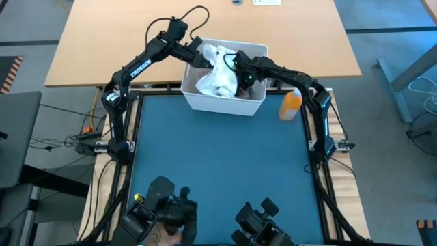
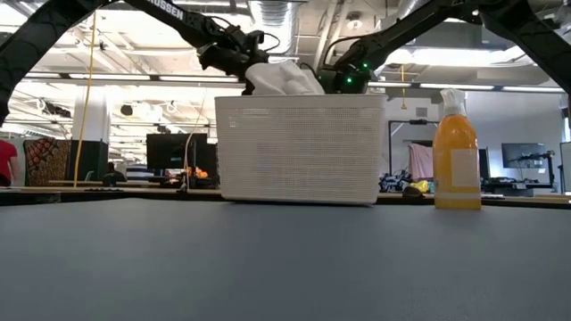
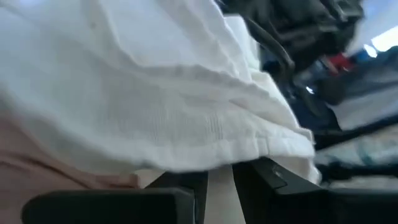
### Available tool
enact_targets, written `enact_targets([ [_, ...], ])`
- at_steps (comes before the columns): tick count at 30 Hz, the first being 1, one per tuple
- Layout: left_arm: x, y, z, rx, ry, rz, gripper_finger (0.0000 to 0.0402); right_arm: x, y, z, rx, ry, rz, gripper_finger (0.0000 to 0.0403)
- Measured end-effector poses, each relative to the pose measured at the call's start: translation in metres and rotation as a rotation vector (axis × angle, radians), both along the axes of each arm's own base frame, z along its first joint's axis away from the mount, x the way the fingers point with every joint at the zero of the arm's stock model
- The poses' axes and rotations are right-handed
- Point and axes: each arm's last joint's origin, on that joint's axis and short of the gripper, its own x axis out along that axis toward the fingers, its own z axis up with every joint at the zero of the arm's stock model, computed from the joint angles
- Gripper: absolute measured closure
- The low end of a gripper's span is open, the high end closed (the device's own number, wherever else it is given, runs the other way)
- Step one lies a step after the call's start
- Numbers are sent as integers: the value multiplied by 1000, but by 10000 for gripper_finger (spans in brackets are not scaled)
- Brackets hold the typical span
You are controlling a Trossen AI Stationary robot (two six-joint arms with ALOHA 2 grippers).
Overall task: Fold Laundry from Bin
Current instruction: Put the stacked clothes into the white bin
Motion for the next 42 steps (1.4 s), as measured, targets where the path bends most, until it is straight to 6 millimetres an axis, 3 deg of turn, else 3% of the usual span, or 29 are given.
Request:
enact_targets([
  [7, -36, 15, 5, 77, 176, 294, 373, 0, 0, 0, -3, -2, 1, 346],
  [12, -63, 12, 22, 116, 194, 330, 398, 0, 0, 0, -8, 5, -3, 346],
  [17, -66, 1, 32, 181, 181, 265, 400, 0, 0, 0, -11, 8, -7, 346],
  [20, -46, -17, 30, 214, 180, 136, 401, 0, 0, 0, -12, 5, -9, 346],
  [24, -3, -49, 9, 324, 240, -31, 401, 0, 0, 2, -19, -1, -10, 341],
  [28, 30, -68, -2, 515, 291, -19, 401, -1, 0, 5, -27, 3, 8, 303],
  [35, 74, -81, -34, 672, 442, 23, 401, -2, 6, 12, -26, 17, 29, 222],
  [42, 88, -70, -69, 648, 543, 62, 402, -4, 15, 41, -37, 113, 168, 188],
])
